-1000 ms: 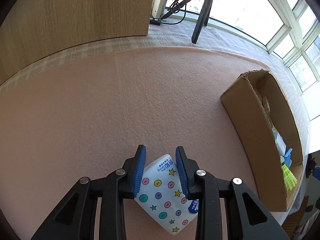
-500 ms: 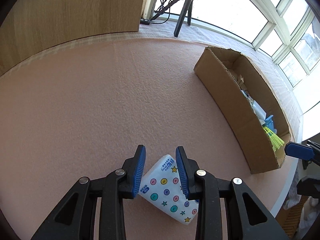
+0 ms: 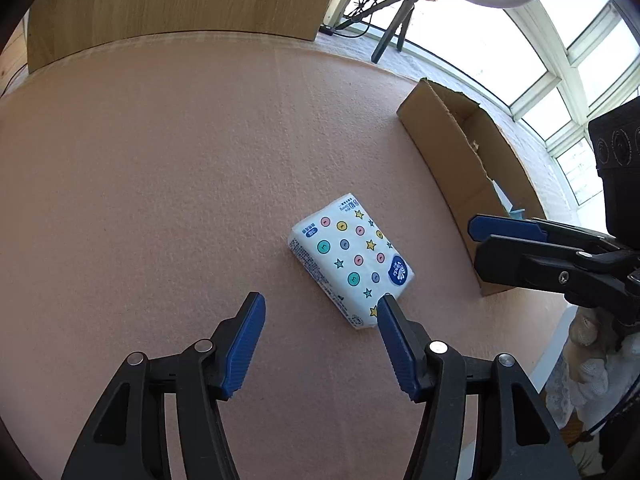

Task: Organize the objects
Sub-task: 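Grasp the tissue pack with the right tool, then carry the tissue pack over the box and open the right tool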

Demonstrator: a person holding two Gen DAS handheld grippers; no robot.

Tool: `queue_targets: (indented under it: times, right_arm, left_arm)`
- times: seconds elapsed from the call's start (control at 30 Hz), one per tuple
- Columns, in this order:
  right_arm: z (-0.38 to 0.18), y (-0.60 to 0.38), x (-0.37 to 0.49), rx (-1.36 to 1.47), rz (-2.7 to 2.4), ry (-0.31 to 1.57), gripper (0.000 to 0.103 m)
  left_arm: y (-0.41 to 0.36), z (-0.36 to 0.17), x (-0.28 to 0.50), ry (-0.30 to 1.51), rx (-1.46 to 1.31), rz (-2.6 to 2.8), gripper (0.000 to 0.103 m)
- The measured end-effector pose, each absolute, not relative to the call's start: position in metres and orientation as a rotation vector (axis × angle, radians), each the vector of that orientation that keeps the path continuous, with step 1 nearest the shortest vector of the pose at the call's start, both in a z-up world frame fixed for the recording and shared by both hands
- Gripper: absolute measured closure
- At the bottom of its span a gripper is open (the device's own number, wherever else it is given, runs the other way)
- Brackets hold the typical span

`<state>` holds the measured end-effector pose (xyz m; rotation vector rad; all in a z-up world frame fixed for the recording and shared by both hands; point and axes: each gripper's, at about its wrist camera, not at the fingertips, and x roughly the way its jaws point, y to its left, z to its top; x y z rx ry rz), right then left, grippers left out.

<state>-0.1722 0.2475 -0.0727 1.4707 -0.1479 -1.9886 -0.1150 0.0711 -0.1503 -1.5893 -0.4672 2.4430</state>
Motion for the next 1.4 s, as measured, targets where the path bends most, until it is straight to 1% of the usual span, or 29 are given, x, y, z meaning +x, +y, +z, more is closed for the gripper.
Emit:
queue_targets:
  times: [0.07, 0.2, 0.33, 0.6, 0.67, 0.73, 0.87, 0.93, 1.17, 1.23, 1.4]
  right_arm:
    - [-0.08, 0.239, -0.178, 1.498, -1.972, -0.118, 0.037]
    - [-0.093, 0.227, -0.186, 1.55, -1.963, -0.051, 0.038]
    - [-0.103, 0.218, -0.191, 1.579, -1.955, -0.025, 0.038]
    - [-0.118, 0.21, -0.195, 1.618, -1.922, 0.001, 0.038]
    - [-0.122, 0.21, -0.196, 1.629, -1.911, -0.006, 0.041]
    - [-0.125, 0.211, -0.196, 1.64, -1.9, -0.016, 0.048]
    - [-0.128, 0.211, -0.196, 1.643, -1.886, -0.046, 0.053]
    - [-0.127, 0.21, -0.195, 1.639, -1.883, -0.055, 0.058]
    - [-0.125, 0.204, -0.193, 1.625, -1.892, -0.046, 0.062]
    - [-0.124, 0.205, -0.191, 1.617, -1.903, -0.054, 0.065]
    - [-0.113, 0.209, -0.186, 1.577, -1.947, -0.053, 0.068]
  left_arm:
    - [0.075, -0.153, -0.114, -0.472, -1.596, 2.444, 0.038]
    - [0.082, -0.155, -0.115, -0.48, -1.608, 2.44, 0.037]
    - [0.092, -0.158, -0.122, -0.445, -1.616, 2.442, 0.037]
    - [0.092, -0.164, -0.13, -0.51, -1.61, 2.413, 0.037]
    - [0.091, -0.166, -0.13, -0.531, -1.607, 2.408, 0.038]
    - [0.089, -0.167, -0.13, -0.547, -1.605, 2.402, 0.038]
    - [0.087, -0.168, -0.13, -0.553, -1.6, 2.394, 0.038]
    - [0.086, -0.169, -0.13, -0.559, -1.596, 2.391, 0.038]
    - [0.085, -0.168, -0.128, -0.552, -1.582, 2.393, 0.042]
    - [0.084, -0.166, -0.127, -0.558, -1.577, 2.393, 0.042]
    - [0.085, -0.156, -0.127, -0.562, -1.552, 2.401, 0.043]
